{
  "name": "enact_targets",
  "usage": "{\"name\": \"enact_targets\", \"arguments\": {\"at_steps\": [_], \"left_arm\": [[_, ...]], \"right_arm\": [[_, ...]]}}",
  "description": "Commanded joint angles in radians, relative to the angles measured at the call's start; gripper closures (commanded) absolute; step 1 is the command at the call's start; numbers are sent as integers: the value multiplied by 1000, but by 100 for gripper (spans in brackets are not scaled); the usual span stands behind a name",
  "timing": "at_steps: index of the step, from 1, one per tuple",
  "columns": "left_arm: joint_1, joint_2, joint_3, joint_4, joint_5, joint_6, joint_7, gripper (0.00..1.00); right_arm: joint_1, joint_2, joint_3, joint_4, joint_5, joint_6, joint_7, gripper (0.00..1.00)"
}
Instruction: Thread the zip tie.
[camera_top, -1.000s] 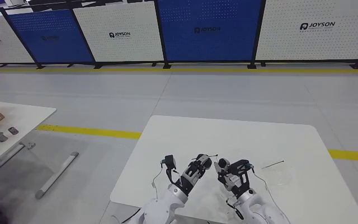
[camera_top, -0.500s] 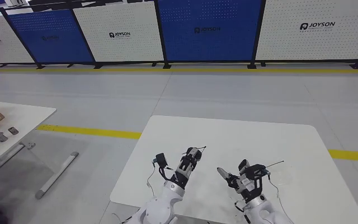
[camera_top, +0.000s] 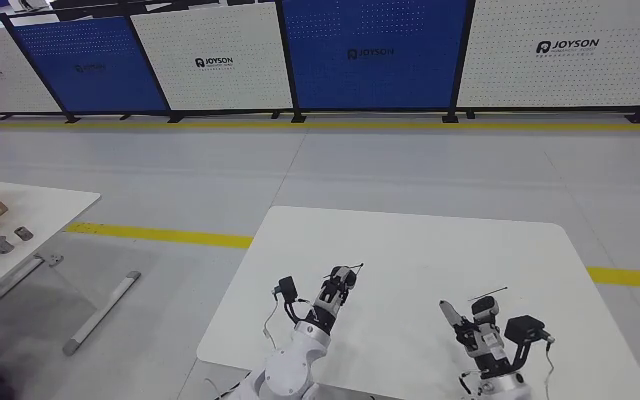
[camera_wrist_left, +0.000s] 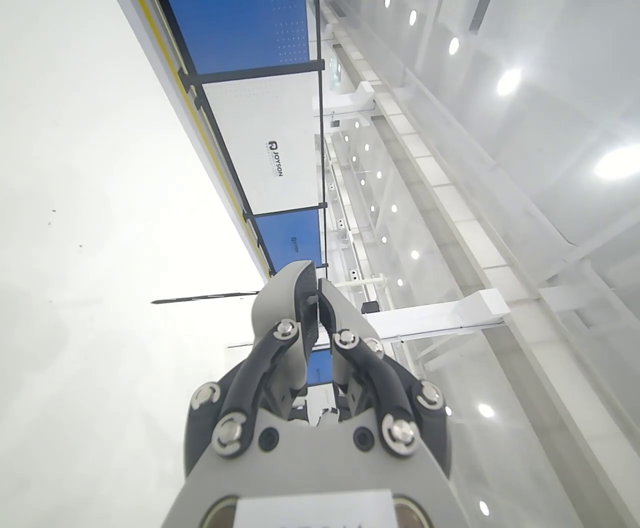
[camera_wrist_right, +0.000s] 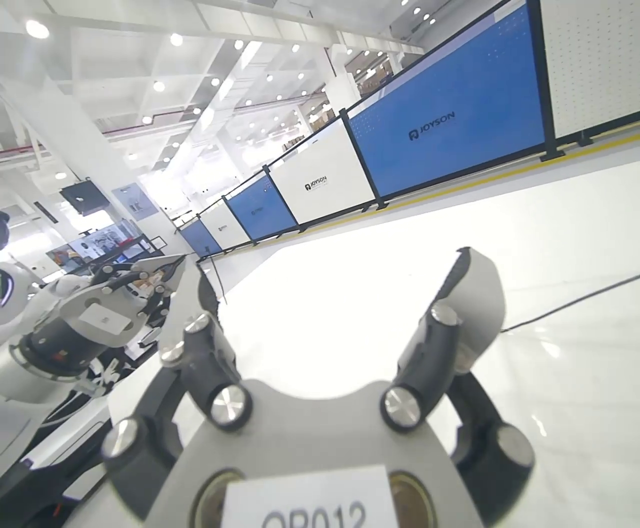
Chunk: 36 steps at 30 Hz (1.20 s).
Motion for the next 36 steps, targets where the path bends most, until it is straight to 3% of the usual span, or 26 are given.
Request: {"name": "enact_targets", "arguments": {"at_steps": [1, 7, 12, 18, 20, 23, 27, 36], "left_arm": [[0, 0, 0, 0, 0, 0, 0, 100], [0, 0, 0, 0, 0, 0, 0, 100], [-7, -4, -2, 15, -2, -5, 20, 100], [-2, -6, -21, 29, -8, -21, 51, 100], [3, -8, -27, 36, -8, -29, 71, 100], [4, -12, -34, 58, -40, -51, 95, 100], [1, -17, -55, 86, -97, -85, 113, 100], [-3, -18, -59, 95, -105, -86, 119, 100]], "right_arm": [[0, 0, 0, 0, 0, 0, 0, 0], [1, 0, 0, -1, 1, 2, 1, 0], [-2, 8, 20, -45, 73, 0, 85, 0], [-64, 30, 182, -120, 220, 7, 85, 0], [-69, 32, 236, -141, 310, 60, 134, 0], [-24, 31, 291, -151, 465, 240, 243, 0], [43, 31, 298, -110, 541, 338, 354, 0], [53, 29, 295, -104, 564, 356, 362, 0]]}}
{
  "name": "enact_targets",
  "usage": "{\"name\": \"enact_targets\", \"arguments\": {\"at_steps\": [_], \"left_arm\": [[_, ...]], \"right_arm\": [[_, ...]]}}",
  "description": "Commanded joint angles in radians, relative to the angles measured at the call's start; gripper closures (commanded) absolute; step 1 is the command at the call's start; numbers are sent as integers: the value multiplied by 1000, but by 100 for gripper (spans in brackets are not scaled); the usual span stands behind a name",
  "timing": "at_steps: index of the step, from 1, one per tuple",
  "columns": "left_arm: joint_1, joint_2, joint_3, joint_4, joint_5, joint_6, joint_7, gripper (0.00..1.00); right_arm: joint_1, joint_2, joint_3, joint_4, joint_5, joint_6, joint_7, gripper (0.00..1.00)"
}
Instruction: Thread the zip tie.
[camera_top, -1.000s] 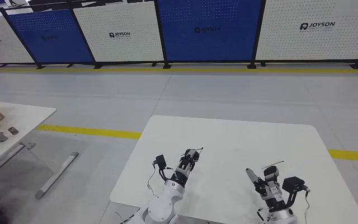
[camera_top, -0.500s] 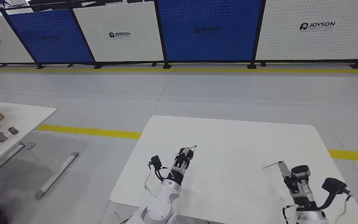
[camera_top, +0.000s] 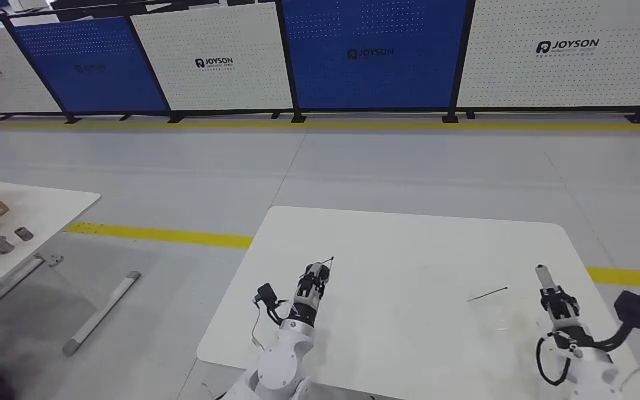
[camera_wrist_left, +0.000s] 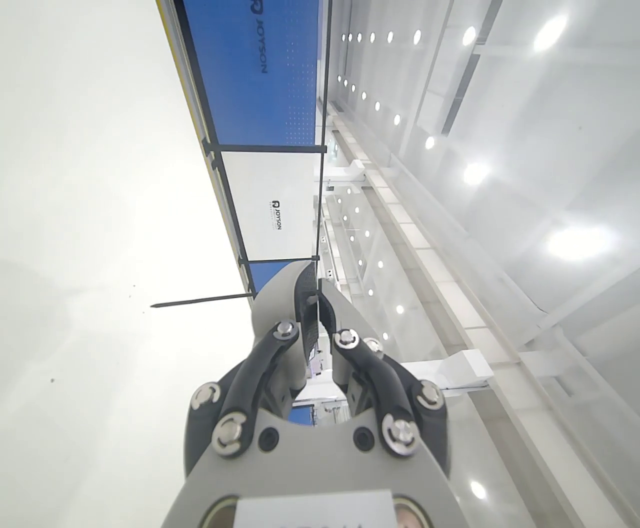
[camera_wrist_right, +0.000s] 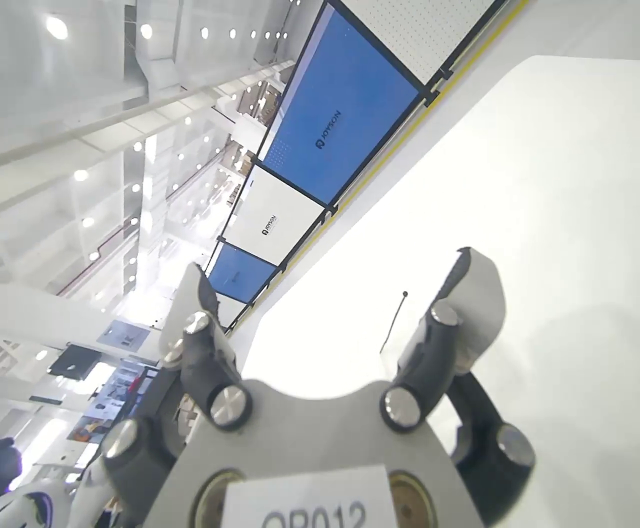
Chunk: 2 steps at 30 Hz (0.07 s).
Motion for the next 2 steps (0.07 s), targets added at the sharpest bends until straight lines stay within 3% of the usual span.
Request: {"name": "enact_targets", "arguments": {"at_steps": [1, 2], "left_arm": [[0, 0, 0, 0, 0, 0, 0, 100], [0, 0, 0, 0, 0, 0, 0, 100]], "right_arm": [[0, 0, 0, 0, 0, 0, 0, 0], [0, 0, 0, 0, 0, 0, 0, 0]]}}
